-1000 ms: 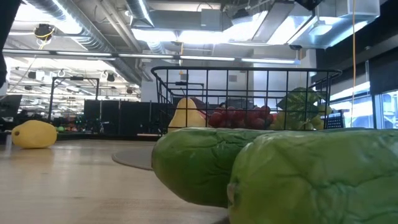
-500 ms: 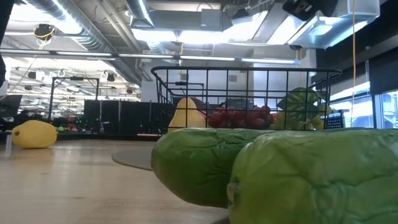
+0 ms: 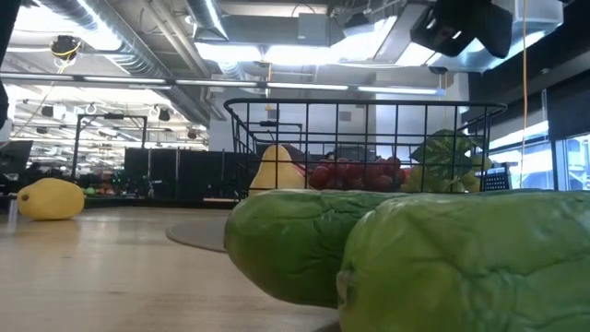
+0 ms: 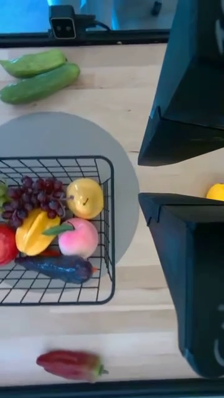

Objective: Build produce basket
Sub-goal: Put the red grapes into the black wire basket

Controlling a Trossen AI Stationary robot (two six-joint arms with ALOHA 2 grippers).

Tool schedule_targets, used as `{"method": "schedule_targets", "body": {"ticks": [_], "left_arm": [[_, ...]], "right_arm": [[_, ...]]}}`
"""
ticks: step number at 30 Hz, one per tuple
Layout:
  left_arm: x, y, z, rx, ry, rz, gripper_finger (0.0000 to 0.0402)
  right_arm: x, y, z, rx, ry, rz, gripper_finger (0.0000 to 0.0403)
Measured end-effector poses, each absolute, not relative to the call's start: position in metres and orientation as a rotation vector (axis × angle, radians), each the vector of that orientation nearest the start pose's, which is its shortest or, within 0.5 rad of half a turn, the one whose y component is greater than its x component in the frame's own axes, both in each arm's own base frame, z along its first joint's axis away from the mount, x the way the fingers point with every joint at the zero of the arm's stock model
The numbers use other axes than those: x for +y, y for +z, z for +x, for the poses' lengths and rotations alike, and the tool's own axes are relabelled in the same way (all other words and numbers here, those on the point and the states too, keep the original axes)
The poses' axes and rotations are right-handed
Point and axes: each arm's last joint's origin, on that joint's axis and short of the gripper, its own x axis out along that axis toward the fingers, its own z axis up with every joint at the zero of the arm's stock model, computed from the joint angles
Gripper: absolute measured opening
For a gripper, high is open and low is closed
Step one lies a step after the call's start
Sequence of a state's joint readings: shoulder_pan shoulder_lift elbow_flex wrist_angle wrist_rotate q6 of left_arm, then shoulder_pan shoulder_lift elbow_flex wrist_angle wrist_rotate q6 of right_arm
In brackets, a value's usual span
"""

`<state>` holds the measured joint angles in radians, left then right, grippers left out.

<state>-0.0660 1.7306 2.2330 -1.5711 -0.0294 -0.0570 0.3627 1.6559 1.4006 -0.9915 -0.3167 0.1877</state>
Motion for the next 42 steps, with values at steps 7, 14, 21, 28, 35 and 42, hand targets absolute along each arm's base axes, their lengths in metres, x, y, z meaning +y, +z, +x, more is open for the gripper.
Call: {"method": "schedule_targets", "body": {"ticks": [7, 14, 21, 28, 35, 42], "left_arm": [[-0.018, 0.45, 0.294, 1.068, -0.007, 0.012, 0.0069], [-0.018, 0.45, 0.294, 1.068, -0.008, 0.014, 0.0069], [-0.016, 0.45, 0.294, 1.068, 0.005, 0.002, 0.0069], [-0.008, 0.45, 0.294, 1.068, 0.048, -0.042, 0.0069], [-0.003, 0.45, 0.294, 1.067, 0.074, -0.068, 0.0069], [-0.003, 0.45, 0.295, 1.066, 0.074, -0.07, 0.0069]], "right_arm": [[0.107, 0.292, 0.317, 1.199, 0.289, 0.078, 0.0199], [0.066, 0.304, 0.332, 1.085, -0.027, -0.066, 0.0199], [0.021, 0.287, 0.354, 1.1, 0.03, -0.014, 0.0199], [-0.002, 0.262, 0.371, 1.135, 0.175, 0.076, 0.0199], [-0.004, 0.228, 0.384, 1.215, 0.251, 0.036, 0.0199], [-0.004, 0.211, 0.392, 1.233, 0.264, 0.021, 0.0199]]}}
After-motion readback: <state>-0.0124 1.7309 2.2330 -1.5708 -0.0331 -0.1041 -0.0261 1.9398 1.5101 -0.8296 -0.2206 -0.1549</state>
